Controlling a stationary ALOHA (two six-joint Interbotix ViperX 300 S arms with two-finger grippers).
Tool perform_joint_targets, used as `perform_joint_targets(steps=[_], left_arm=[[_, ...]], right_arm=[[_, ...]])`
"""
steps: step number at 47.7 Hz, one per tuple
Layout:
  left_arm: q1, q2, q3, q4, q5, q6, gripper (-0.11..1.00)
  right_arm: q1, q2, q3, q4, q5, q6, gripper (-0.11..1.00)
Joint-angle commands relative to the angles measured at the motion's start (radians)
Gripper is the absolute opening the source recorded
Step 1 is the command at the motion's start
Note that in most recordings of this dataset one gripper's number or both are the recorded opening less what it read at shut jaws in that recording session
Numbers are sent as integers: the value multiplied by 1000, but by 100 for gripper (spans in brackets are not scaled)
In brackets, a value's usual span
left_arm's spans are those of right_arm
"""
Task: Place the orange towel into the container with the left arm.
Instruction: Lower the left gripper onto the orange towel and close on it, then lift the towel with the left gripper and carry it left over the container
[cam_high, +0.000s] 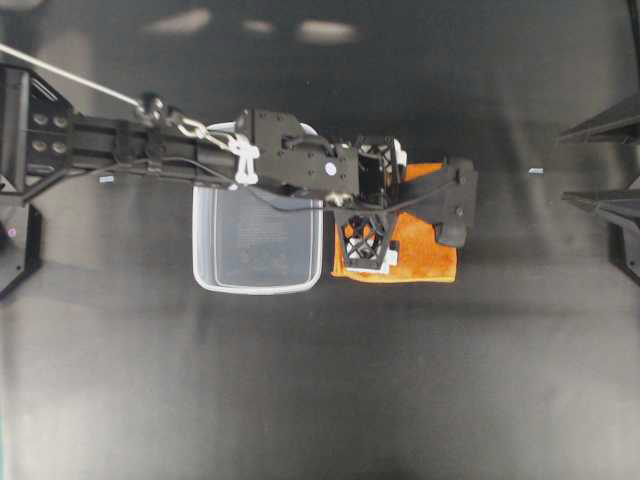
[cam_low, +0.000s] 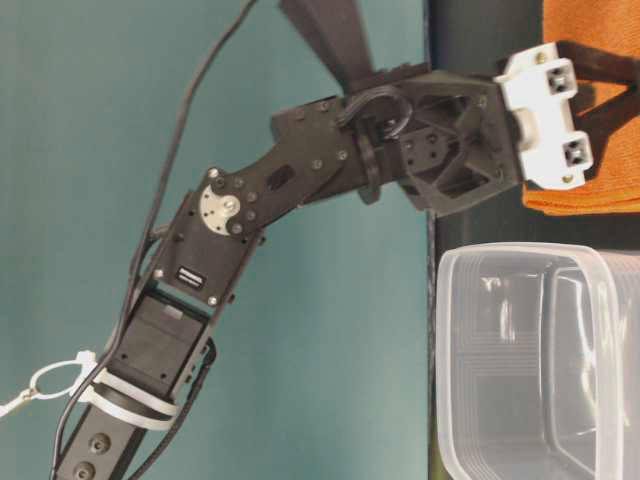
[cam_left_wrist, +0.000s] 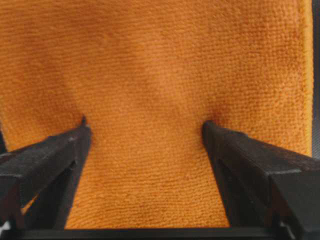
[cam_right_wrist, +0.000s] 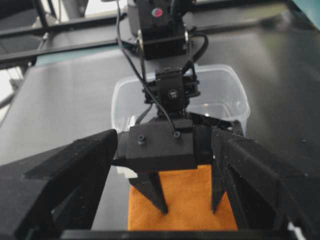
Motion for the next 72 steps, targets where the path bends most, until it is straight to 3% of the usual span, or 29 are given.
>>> perform_joint_targets(steps=[1, 9, 13, 17, 25, 28, 38, 51, 60, 72], left_arm=[[-6, 8, -3, 3, -5, -5, 88], [-6, 5, 2, 3, -2, -5, 86], [-8, 3, 2, 3, -3, -5, 79], [-12, 3, 2, 3, -3, -5, 62], [-23, -5, -5, 3, -3, 3, 16], [-23, -17, -9, 3, -3, 5, 6], [-23, -120, -44, 3, 37, 5, 6], [-20, -348, -60, 3, 206, 2, 6], [-12, -480, 55, 3, 353, -12, 6], [8, -620, 301, 3, 342, -12, 6]], right_arm=[[-5, 6, -6, 0, -12, -2, 74], [-3, 5, -3, 0, -12, -2, 74], [-5, 5, -3, 0, -12, -2, 74], [-5, 5, -3, 0, -12, 2, 74], [-5, 5, -3, 0, -12, 3, 74], [-5, 5, -3, 0, -12, 3, 74], [-3, 2, 0, 0, -8, 3, 74], [-3, -15, 8, 0, 3, 5, 74], [-5, -31, 8, 0, 11, 5, 74], [-11, -35, 12, 0, 15, 6, 74]])
